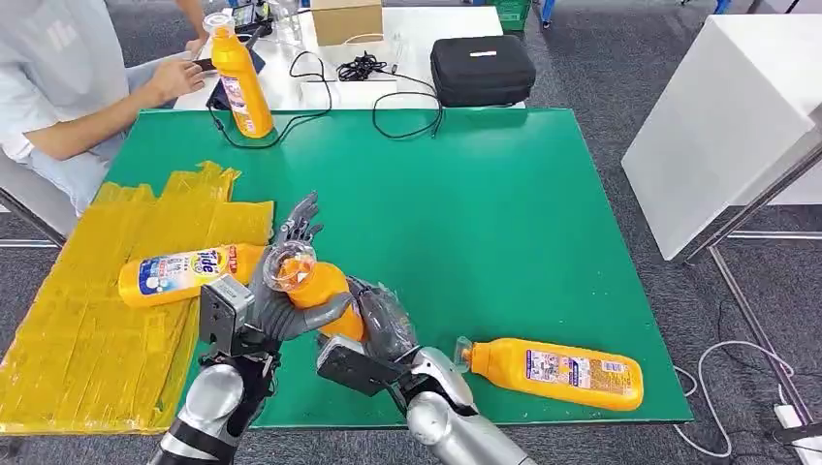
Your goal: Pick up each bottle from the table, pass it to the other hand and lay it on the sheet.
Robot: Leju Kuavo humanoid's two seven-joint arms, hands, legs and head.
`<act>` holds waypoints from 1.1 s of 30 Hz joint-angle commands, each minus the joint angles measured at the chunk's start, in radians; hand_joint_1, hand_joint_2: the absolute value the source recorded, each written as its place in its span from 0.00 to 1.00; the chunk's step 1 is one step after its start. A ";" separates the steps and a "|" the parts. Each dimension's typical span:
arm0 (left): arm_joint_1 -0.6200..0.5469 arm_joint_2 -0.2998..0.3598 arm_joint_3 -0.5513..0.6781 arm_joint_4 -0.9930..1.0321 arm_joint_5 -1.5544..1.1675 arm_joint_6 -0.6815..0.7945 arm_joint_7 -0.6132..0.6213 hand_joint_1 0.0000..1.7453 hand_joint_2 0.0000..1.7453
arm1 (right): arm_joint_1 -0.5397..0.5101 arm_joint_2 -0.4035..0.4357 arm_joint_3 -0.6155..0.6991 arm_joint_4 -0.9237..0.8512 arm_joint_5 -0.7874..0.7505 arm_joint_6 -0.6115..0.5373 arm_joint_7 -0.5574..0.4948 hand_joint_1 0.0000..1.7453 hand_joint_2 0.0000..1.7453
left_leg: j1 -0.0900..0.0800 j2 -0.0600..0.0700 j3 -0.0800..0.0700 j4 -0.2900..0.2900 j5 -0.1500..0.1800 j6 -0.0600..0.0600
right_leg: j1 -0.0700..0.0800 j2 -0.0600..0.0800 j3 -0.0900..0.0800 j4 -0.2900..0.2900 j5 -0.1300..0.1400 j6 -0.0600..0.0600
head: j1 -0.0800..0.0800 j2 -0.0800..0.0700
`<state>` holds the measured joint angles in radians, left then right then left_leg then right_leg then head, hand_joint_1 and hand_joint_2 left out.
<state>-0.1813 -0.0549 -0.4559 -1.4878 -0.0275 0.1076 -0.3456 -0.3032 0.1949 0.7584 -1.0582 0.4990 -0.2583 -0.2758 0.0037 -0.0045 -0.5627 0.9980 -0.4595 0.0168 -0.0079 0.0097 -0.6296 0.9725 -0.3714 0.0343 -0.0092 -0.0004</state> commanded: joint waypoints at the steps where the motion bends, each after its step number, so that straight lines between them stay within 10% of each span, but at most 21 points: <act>1: -0.059 0.010 -0.022 0.111 -0.006 0.011 0.018 0.00 1.00 | -0.025 -0.017 0.106 -0.023 0.009 0.008 -0.022 1.00 1.00 | 0.000 0.000 0.002 -0.001 -0.001 0.000 | 0.000 -0.001 0.002 -0.001 -0.001 0.000 | 0.000 0.000; 11: -0.059 0.010 -0.022 0.111 -0.006 0.011 0.018 0.00 1.00 | -0.025 -0.017 0.106 -0.023 0.009 0.008 -0.022 1.00 1.00 | 0.001 0.000 0.005 0.000 -0.002 -0.001 | 0.001 -0.001 0.005 0.000 -0.002 -0.001 | 0.000 0.000; 13: -0.017 0.045 -0.036 0.099 0.019 -0.136 0.056 0.00 1.00 | 0.004 -0.065 -0.014 -0.228 0.106 -0.340 -0.020 1.00 1.00 | 0.000 0.000 0.003 0.000 -0.001 -0.001 | 0.000 -0.001 0.003 0.000 -0.001 -0.001 | 0.000 0.000; 33: 0.010 0.032 -0.013 0.114 0.019 -0.185 0.035 0.00 1.00 | 0.031 -0.065 -0.070 -0.310 0.159 -0.260 0.009 1.00 1.00 | -0.001 0.000 0.002 -0.001 -0.001 -0.001 | 0.000 0.000 0.002 -0.001 -0.001 0.000 | 0.000 0.000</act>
<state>-0.1499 -0.0378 -0.4597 -1.4508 -0.0092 -0.0668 -0.3246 -0.2494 0.1438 0.6985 -1.3542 0.6580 -0.5131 -0.2586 0.0030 -0.0041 -0.5631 0.9981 -0.4599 0.0167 -0.0083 0.0103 -0.6305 0.9723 -0.3714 0.0345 -0.0092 -0.0004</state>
